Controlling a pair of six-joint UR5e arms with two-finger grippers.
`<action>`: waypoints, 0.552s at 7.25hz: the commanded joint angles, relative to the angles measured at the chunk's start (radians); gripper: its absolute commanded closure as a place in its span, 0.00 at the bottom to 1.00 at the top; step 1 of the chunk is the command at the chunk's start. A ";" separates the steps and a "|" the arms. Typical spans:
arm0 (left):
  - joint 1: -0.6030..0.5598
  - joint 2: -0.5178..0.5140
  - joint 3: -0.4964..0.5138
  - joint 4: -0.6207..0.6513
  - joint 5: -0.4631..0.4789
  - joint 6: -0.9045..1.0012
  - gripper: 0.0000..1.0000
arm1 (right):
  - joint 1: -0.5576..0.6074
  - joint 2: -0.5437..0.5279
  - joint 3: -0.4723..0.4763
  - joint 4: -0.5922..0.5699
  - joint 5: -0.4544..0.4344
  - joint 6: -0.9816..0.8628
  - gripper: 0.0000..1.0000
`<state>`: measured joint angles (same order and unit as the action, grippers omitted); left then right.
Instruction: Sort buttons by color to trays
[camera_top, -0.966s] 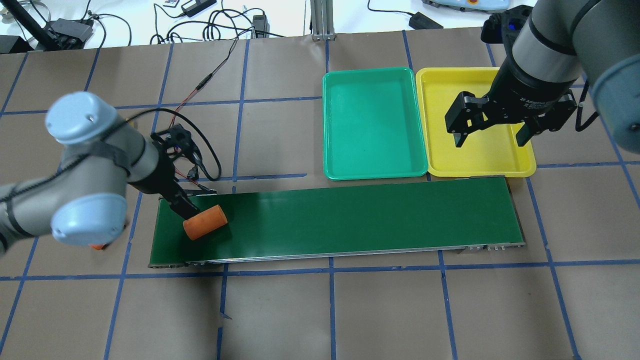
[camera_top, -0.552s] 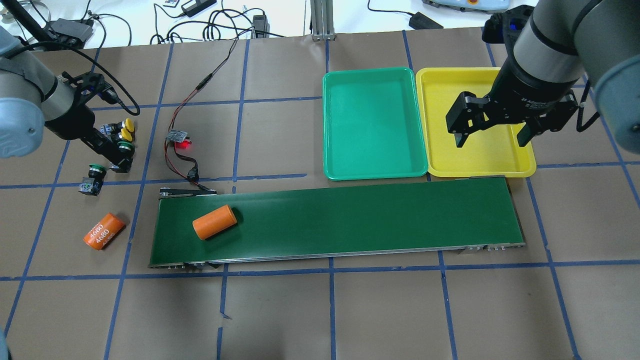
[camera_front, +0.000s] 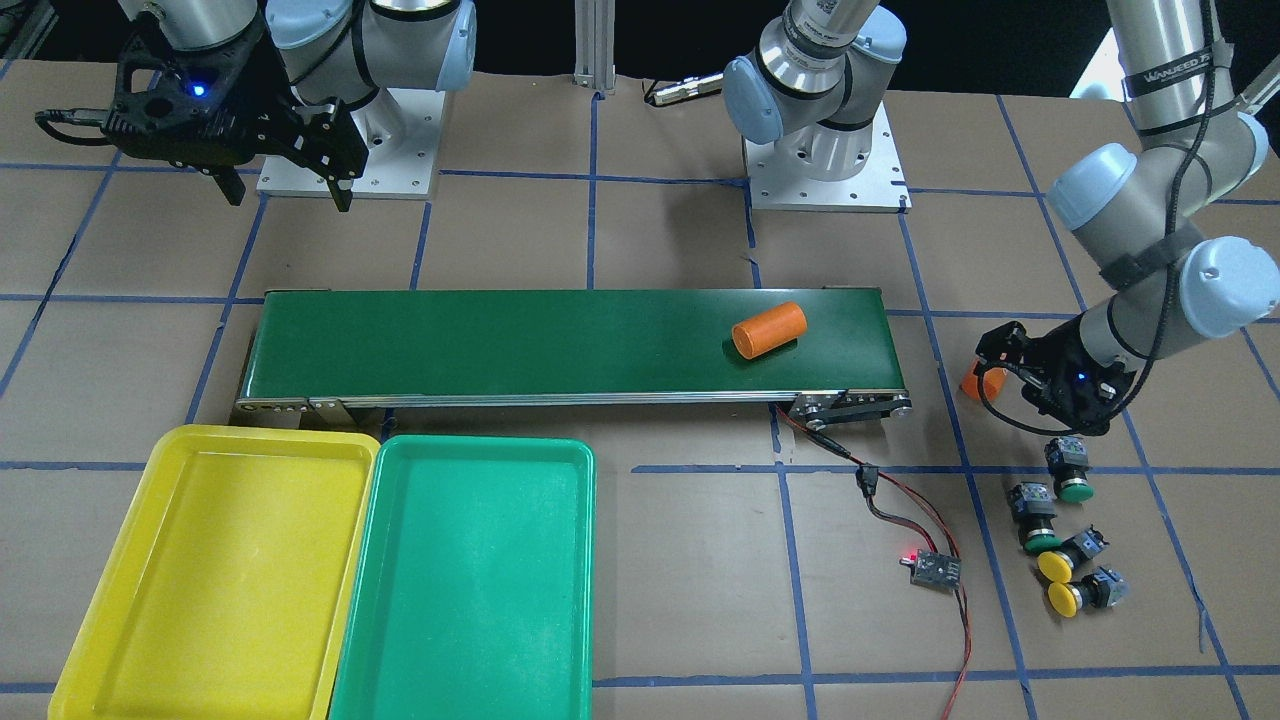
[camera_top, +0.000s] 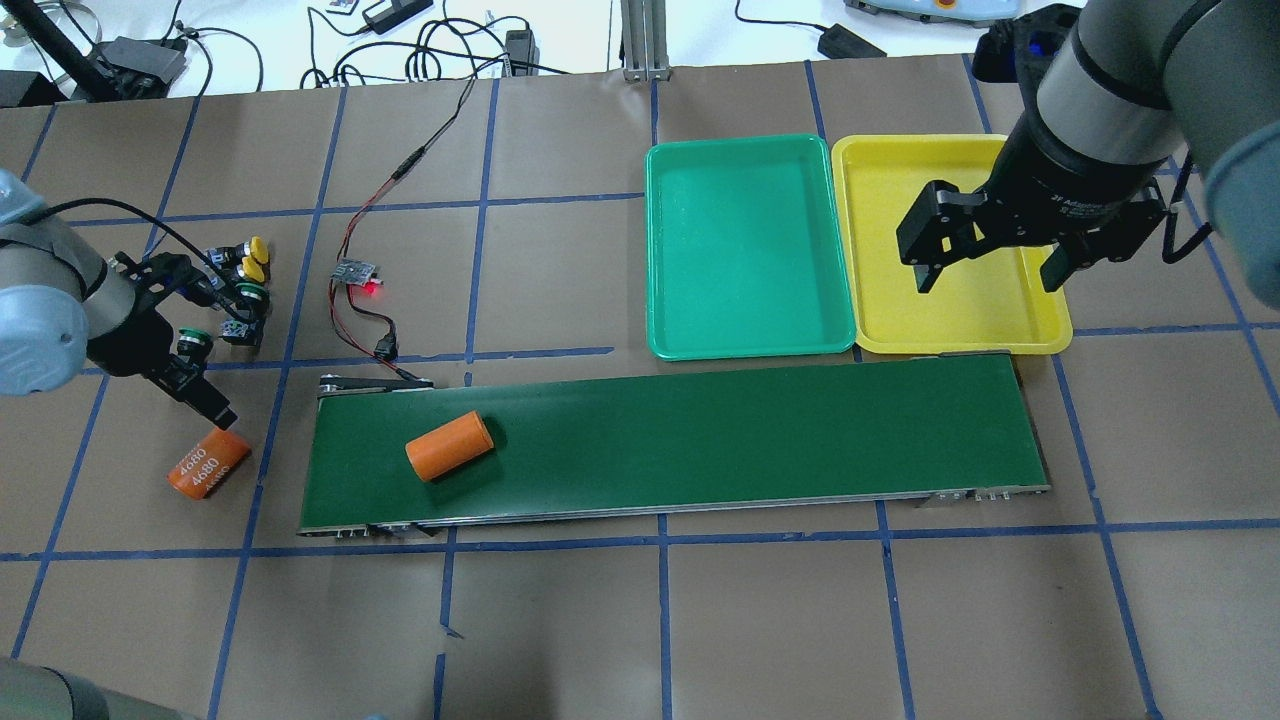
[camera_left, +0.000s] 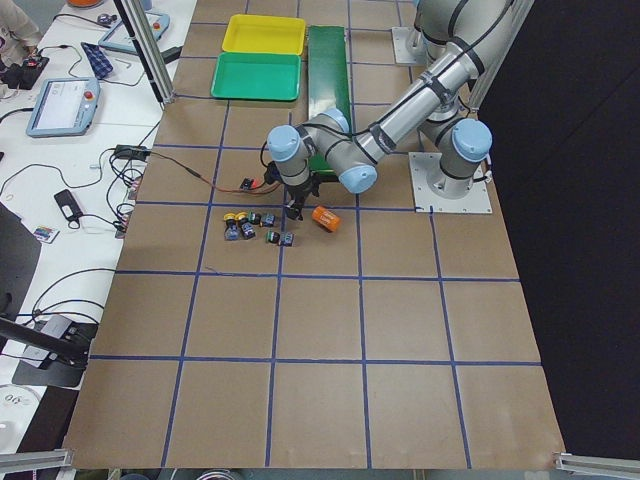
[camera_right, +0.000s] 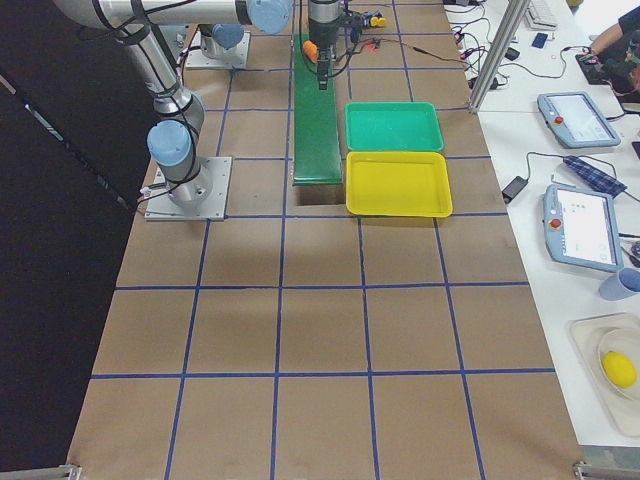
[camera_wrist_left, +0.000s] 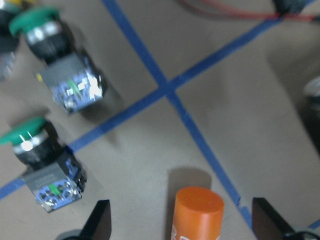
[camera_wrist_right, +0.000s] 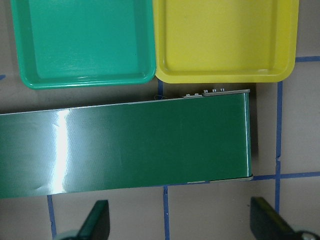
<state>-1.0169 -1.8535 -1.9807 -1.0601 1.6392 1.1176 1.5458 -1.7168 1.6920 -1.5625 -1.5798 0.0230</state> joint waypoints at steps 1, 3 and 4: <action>0.011 -0.009 -0.143 0.167 0.014 0.027 0.00 | 0.002 -0.010 0.000 0.010 -0.034 -0.002 0.00; 0.027 -0.006 -0.158 0.195 0.082 0.034 0.18 | 0.002 -0.007 0.026 0.006 -0.034 -0.003 0.00; 0.028 0.006 -0.161 0.192 0.077 0.034 0.99 | 0.000 -0.009 0.067 0.009 -0.038 0.001 0.00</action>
<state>-0.9926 -1.8558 -2.1361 -0.8736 1.7105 1.1503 1.5473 -1.7247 1.7212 -1.5550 -1.6141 0.0213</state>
